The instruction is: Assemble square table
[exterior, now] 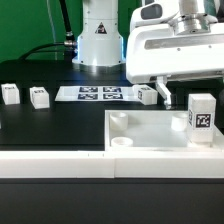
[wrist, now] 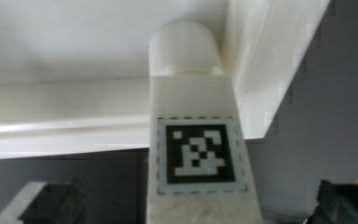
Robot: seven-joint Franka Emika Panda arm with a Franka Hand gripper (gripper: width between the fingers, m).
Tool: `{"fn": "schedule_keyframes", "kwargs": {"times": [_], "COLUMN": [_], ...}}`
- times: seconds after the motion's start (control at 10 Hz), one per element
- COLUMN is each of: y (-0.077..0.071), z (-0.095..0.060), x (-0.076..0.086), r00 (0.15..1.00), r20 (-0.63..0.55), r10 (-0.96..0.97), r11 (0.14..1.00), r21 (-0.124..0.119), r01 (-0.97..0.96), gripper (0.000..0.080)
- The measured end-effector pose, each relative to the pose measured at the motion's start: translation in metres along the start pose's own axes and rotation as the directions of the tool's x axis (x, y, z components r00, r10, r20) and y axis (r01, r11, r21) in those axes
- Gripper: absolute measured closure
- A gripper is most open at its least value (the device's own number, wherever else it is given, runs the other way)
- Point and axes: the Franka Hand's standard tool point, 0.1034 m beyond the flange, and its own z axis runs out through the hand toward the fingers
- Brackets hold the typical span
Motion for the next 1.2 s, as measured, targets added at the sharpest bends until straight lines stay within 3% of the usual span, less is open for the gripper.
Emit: {"fn": "schedule_keyframes", "kwargs": {"times": [0.2,0.4,0.7,0.8,1.0,1.2], "y": [0.003,-0.006,-0.007,-0.005,0.004,0.007], "z": [-0.004,-0.004,-0.007,-0.007,0.001,0.007], "x": [0.022,0.014,0.010,0.010,0.016,0.019], "r00": [0.999,0.987,0.941,0.899,0.854,0.848], "r20": [0.043,0.160,0.337,0.438,0.521,0.529], "r10": [-0.024,0.002,0.002,0.002,0.006,0.046], "r11": [1.000,1.000,0.999,0.998,0.999,0.998], "r21": [0.008,0.030,0.050,0.051,0.037,0.012], "r01": [0.024,-0.007,-0.020,-0.027,-0.030,-0.061], "gripper": [0.0150,0.0150,0.0150,0.0150,0.0150,0.0150]}}
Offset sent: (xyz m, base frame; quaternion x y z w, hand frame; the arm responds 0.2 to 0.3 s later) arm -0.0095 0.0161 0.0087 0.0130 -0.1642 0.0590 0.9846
